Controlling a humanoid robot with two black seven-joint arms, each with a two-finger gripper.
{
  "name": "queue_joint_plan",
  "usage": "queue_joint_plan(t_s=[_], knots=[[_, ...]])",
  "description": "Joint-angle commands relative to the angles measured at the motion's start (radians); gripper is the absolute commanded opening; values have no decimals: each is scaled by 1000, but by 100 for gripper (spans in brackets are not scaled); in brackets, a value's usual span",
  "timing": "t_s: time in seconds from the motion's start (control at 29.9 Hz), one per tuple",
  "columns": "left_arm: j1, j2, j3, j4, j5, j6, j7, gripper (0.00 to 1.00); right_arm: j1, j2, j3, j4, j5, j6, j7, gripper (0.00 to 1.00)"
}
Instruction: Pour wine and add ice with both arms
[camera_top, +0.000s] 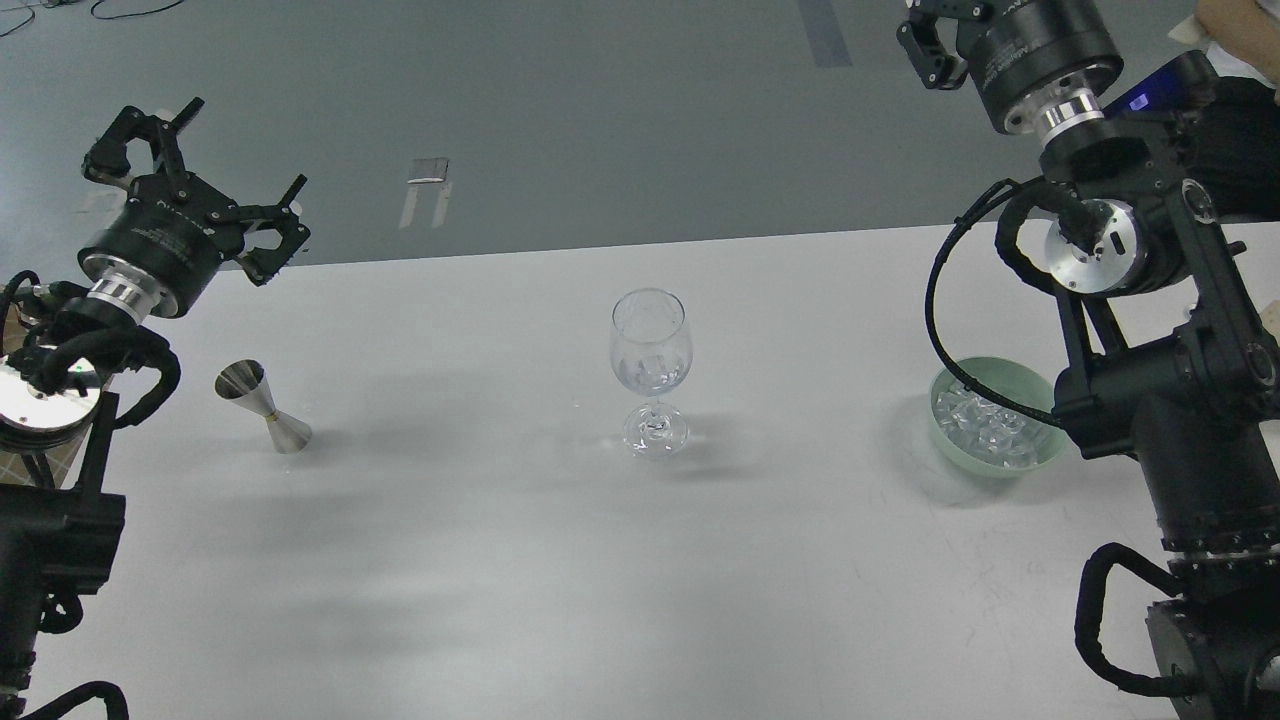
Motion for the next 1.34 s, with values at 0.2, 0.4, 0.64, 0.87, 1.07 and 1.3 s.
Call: queue_joint_plan(t_s=[0.2,0.4,0.64,0.87,1.07,1.3], knots=[[-1,-12,-2,38,-4,8,-4,98,-3,7,103,-173,184,3,1,100],[-1,-21,-10,38,-1,8,-20,98,-6,7,140,-251,330,20,2,100],[-15,-22,7,49,166,13,-121,98,-12,7,126,-277,338,134,1,100],[-76,-22,53,95,292,13,-152,98,-53,7,123,-262,338,152,1,100],[-143,-22,131,170,362,13,-271,98,-79,7,132,-218,338,161,2,100],[-144,-31,133,170,370,13,-276,98,-83,7,183,-193,336,160,4,100]])
